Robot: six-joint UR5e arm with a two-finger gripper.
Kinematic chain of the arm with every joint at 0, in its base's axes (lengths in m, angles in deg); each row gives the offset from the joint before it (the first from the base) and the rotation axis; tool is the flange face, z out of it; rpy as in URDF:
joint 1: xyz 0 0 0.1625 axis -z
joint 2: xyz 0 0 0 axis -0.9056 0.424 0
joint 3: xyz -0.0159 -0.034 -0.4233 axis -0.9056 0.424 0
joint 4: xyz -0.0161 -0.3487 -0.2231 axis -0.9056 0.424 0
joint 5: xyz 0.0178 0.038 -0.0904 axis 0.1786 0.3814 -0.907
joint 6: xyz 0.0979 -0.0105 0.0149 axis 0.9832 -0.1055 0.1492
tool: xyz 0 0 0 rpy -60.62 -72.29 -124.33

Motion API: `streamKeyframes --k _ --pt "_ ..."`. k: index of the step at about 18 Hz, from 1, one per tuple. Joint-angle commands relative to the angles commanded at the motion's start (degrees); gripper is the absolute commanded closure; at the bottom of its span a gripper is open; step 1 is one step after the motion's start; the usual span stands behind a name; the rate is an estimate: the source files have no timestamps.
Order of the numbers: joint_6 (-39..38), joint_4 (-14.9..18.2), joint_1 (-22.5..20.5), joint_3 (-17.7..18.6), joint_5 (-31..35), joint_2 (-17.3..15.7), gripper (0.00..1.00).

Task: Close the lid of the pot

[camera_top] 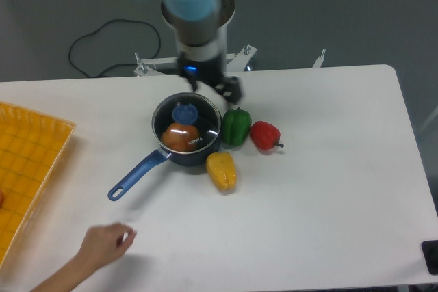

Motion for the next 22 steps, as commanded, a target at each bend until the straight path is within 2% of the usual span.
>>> streamKeyframes --k 4,7,10,14,16,22 --pt "0.71 -3.15 -5.21 -5.71 -0.18 8.79 0.00" --pt "0.89 -4.48 -7.06 -8.45 -0.18 12.67 0.00" --pt "6.48 -6.50 -7.85 -9.24 -0.26 13.65 0.00" --pt "25.54 -6.77 -9.95 -10.12 -4.38 13.74 0.00" --pt "31.36 -6.77 -11.80 -10.39 -5.36 13.91 0.00" --pt "32.79 -6.86 -13.83 -10.21 -5.36 15.05 0.00"
